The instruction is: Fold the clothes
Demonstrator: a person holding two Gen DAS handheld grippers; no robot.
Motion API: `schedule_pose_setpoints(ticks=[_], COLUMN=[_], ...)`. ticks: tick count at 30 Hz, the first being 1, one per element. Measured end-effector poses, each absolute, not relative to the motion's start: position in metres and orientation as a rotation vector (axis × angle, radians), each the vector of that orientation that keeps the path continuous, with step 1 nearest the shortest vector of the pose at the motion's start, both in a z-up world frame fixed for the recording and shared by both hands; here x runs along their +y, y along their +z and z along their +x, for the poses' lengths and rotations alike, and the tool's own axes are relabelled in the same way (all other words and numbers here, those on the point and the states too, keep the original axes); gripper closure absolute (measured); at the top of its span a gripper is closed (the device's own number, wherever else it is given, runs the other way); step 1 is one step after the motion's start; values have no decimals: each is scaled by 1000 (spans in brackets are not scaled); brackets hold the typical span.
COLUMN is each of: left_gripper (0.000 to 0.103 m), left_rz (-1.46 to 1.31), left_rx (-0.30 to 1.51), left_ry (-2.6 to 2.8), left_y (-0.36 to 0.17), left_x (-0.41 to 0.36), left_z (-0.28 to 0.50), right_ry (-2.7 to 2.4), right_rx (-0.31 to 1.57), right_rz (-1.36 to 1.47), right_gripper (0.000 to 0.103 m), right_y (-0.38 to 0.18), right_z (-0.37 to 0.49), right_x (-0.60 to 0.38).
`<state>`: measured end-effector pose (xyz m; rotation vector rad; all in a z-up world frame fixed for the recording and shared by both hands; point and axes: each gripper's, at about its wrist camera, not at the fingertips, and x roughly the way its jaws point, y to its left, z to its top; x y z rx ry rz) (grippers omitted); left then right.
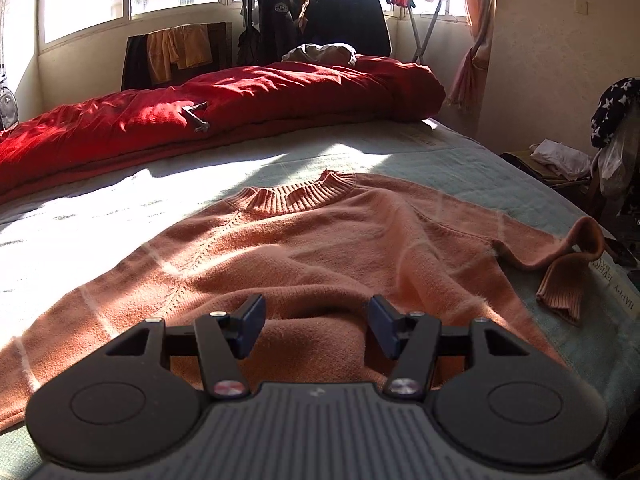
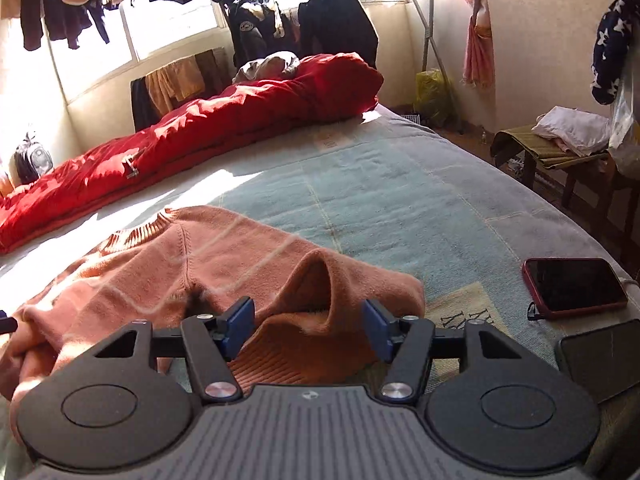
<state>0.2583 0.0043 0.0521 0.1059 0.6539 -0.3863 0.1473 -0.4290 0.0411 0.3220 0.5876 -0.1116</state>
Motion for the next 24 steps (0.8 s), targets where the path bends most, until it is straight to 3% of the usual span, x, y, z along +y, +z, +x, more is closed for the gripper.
schedule_pose_setpoints(ticks=[6,15,21,22,24], left_gripper=[45,45,45,45,45], left_rz=[113,95,113,119,129], left_rx=[650,676,686,684,682], left_ry=[-372,-283,-288,-300,-319], left_y=[56,54,52,52,51], left_x=[-1,1,-2,-4,-6], left_z=[255,243,250,252,255], right_ry=[-230,-197,-103,-92,-71], right_rx=[501,814,825,825,825], right_rz=[551,429,367,354,328], right_gripper=[30,30,27,28,50], right_y=[24,-36,-42,-40,-38], right_z=[173,267,251,250,247], right_x=[-486,-506,-471,-467,-459])
